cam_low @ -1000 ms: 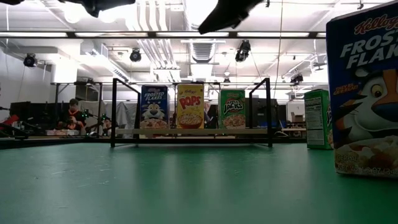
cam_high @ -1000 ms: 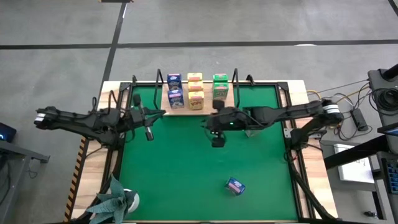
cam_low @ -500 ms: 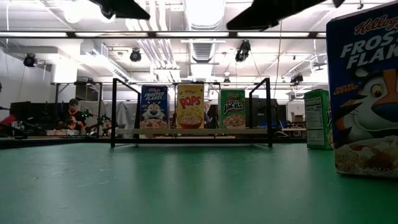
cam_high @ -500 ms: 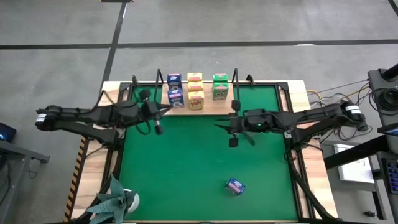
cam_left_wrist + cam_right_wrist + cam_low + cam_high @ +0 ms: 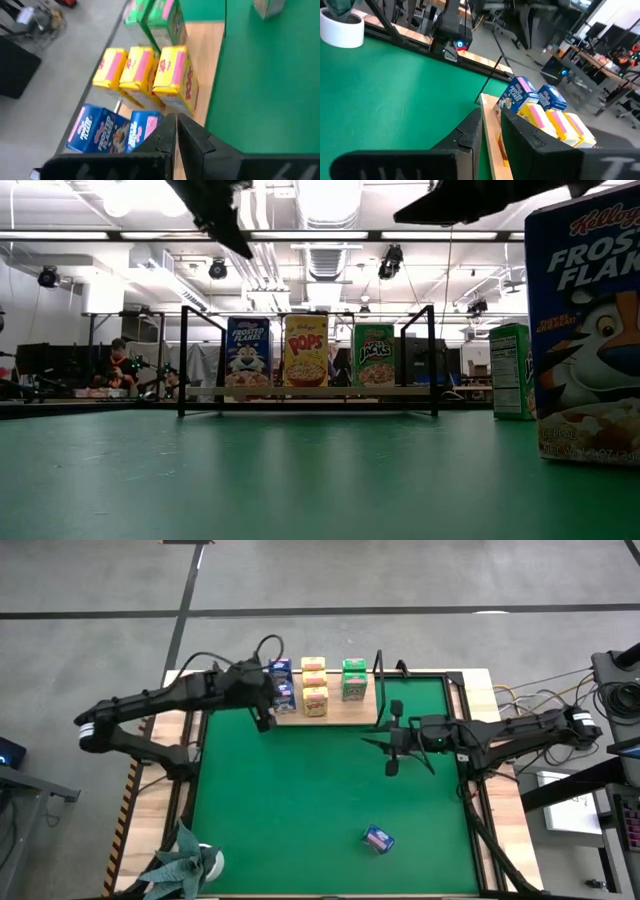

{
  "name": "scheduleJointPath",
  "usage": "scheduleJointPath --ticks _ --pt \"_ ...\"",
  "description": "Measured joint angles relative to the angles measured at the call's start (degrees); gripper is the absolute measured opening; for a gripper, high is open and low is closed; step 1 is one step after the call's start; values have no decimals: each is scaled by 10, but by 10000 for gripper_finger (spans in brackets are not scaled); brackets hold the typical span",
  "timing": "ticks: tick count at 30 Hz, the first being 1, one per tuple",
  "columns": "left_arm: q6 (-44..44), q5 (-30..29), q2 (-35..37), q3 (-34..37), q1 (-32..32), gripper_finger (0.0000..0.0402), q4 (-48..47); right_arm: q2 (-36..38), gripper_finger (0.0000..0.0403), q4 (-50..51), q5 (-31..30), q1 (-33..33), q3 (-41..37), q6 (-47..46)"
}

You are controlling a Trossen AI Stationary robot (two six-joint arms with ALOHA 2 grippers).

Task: Stack cereal on shelf
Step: Put the top blue cereal box on the shelf aligned with the other blue cereal box

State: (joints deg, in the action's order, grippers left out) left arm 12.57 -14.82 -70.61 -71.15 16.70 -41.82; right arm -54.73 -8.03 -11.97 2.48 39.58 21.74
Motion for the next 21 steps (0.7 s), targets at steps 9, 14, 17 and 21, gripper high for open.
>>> scheduleJointPath --ticks 9,14,17,21 --pt "54 12 -70 -37 54 53 -34 57 59 -13 0 0 -35 15" --pt "76 57 -84 -34 85 132 -38 76 59 -12 0 0 -43 12" --pt "79 60 -95 -30 107 182 -47 76 61 -12 0 0 -45 12" --pt "89 103 -106 -30 135 232 -46 75 59 -13 0 0 -45 12"
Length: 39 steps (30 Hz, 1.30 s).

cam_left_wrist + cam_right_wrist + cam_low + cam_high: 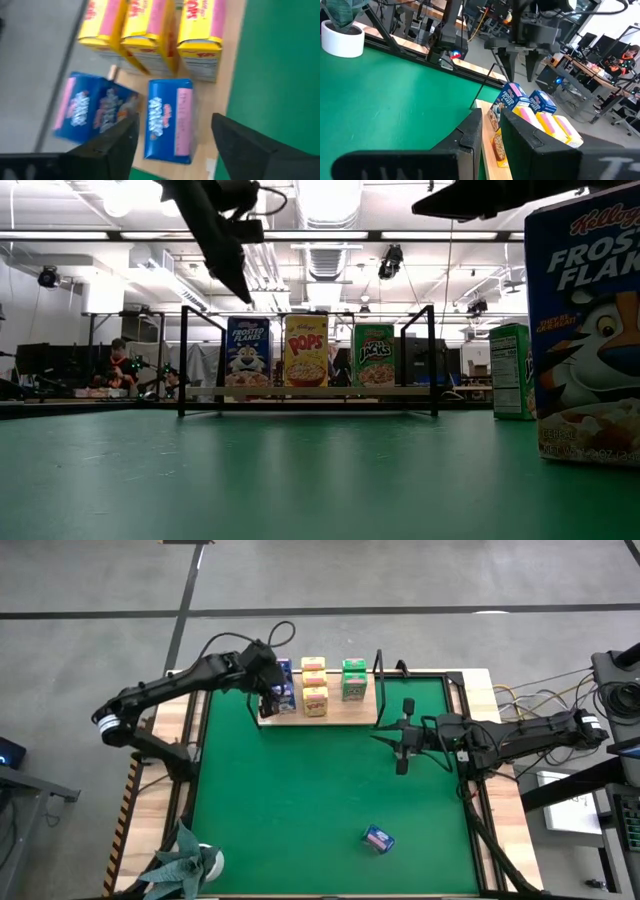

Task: Stack cereal on shelf
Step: Put the top blue cereal box on the shelf aligned with the other blue cereal box

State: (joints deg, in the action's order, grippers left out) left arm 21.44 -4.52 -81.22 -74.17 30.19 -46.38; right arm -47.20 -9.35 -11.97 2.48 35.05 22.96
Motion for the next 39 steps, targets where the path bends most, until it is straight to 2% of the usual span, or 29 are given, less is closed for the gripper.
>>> scheduleJointPath --ticks 3,10,20,39 --pt "11 37 -14 0 16 253 1 -1 59 1 0 0 -1 0" --pt "30 40 -42 0 34 260 1 -1 58 1 0 0 -1 0" --pt "40 40 -46 0 42 259 3 -1 59 1 0 0 -1 0" --pt "70 38 -65 1 46 185 -1 -1 61 1 0 0 -1 0"
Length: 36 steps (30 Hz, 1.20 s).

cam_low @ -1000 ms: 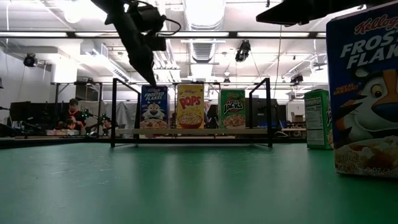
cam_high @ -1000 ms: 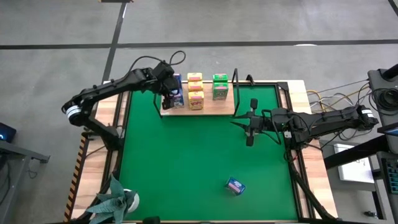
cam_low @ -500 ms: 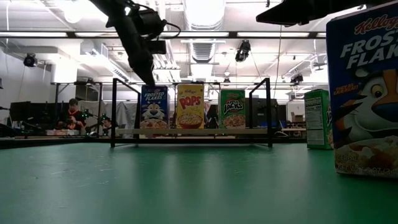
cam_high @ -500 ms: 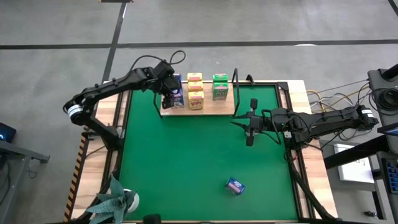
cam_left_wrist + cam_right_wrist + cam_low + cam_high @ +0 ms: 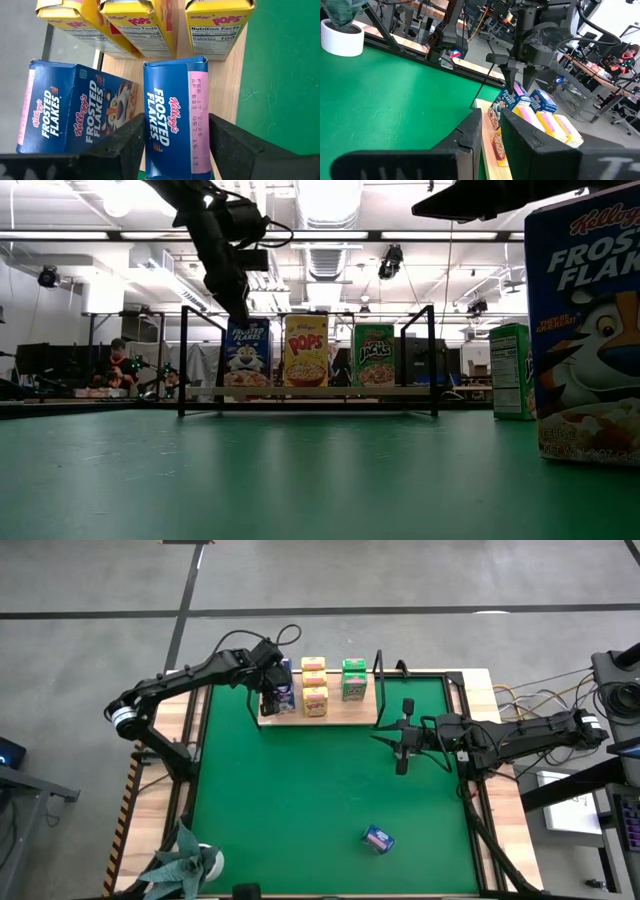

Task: Stack cereal on shelf
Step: Put the top blue cereal box on the shelf aligned with the other blue cereal box

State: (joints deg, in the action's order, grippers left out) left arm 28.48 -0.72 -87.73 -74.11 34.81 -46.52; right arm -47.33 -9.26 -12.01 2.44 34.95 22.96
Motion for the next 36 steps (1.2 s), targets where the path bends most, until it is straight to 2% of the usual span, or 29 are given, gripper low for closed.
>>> scheduleJointPath --ticks 9,19,29,36 --pt "7 -1 0 0 0 156 -2 0 61 0 0 0 0 0" --pt "84 -2 0 0 7 155 16 0 61 0 0 0 0 0" --pt "76 0 0 0 44 155 21 0 61 0 0 0 0 -1" --pt "75 33 0 0 47 155 19 0 61 0 0 0 0 -5"
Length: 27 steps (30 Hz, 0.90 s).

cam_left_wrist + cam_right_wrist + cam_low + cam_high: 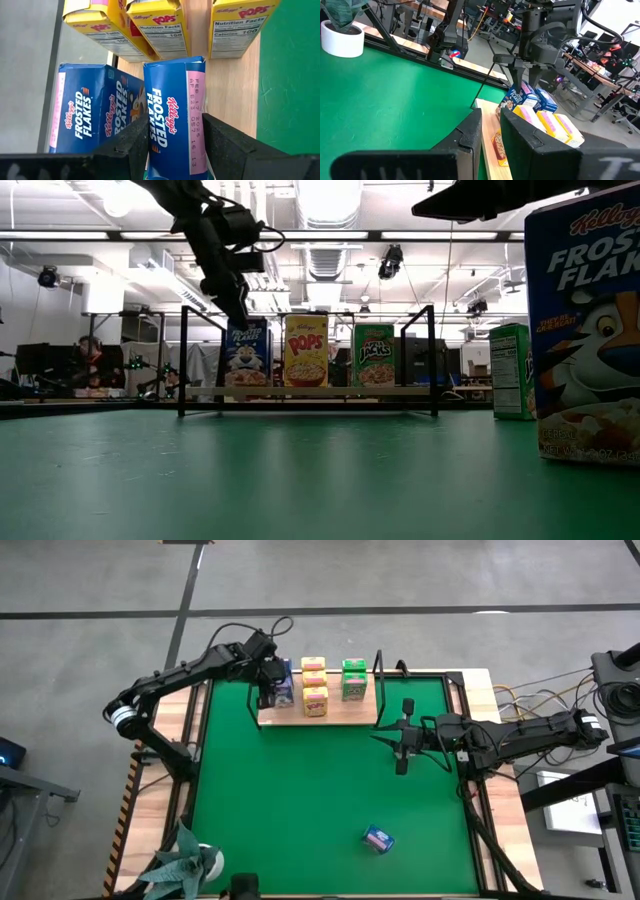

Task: Stack cereal on shelf
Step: Put the top blue cereal box on the shelf aligned with the other blue cereal box

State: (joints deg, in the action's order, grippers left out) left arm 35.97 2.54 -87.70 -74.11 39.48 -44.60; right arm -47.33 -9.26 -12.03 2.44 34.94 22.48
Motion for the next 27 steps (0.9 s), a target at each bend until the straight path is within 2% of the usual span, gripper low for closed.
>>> scheduleJointPath --ticks 18,27 --pt "10 0 0 0 1 157 0 0 61 0 0 0 0 0" --pt "10 0 0 0 1 207 0 0 61 0 0 0 0 0"
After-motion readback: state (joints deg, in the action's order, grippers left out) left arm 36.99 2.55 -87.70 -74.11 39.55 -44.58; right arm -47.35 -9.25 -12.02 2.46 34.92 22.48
